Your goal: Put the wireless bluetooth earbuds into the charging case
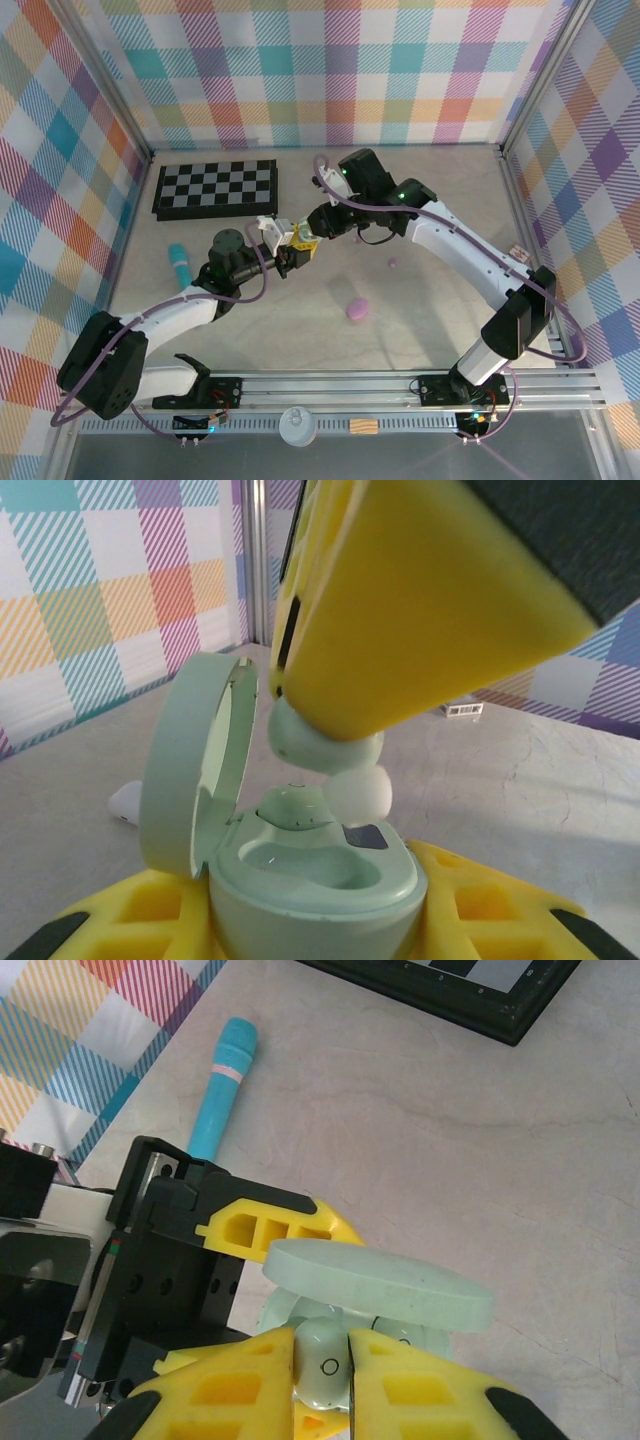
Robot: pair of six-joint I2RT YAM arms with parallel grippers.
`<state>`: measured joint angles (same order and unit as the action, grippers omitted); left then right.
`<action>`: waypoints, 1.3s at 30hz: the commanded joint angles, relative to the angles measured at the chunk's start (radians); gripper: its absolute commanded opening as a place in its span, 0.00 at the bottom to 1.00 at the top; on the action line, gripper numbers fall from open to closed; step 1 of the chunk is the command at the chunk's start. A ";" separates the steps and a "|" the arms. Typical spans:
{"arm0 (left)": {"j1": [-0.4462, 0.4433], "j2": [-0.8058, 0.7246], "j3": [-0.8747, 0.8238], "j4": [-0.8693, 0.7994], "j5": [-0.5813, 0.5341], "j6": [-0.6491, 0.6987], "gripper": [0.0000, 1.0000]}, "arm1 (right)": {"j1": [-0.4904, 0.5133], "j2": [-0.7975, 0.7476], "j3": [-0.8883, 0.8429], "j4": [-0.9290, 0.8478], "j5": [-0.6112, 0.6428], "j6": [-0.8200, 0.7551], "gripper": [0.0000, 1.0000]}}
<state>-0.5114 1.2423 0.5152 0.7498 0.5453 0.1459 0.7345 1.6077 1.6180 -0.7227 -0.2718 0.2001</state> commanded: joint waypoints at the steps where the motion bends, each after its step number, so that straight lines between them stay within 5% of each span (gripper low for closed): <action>1: -0.014 -0.034 0.023 0.016 0.028 -0.019 0.30 | 0.008 0.018 -0.015 0.021 -0.007 -0.016 0.18; 23: -0.015 0.001 0.046 0.047 -0.010 -0.031 0.30 | 0.031 0.029 -0.056 0.083 -0.082 0.033 0.19; 39: -0.015 -0.002 0.029 0.079 -0.003 -0.026 0.30 | 0.032 -0.058 -0.068 0.063 0.052 0.038 0.42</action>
<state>-0.5133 1.2472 0.5247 0.7620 0.5301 0.1204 0.7654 1.5997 1.5639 -0.6514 -0.2554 0.2306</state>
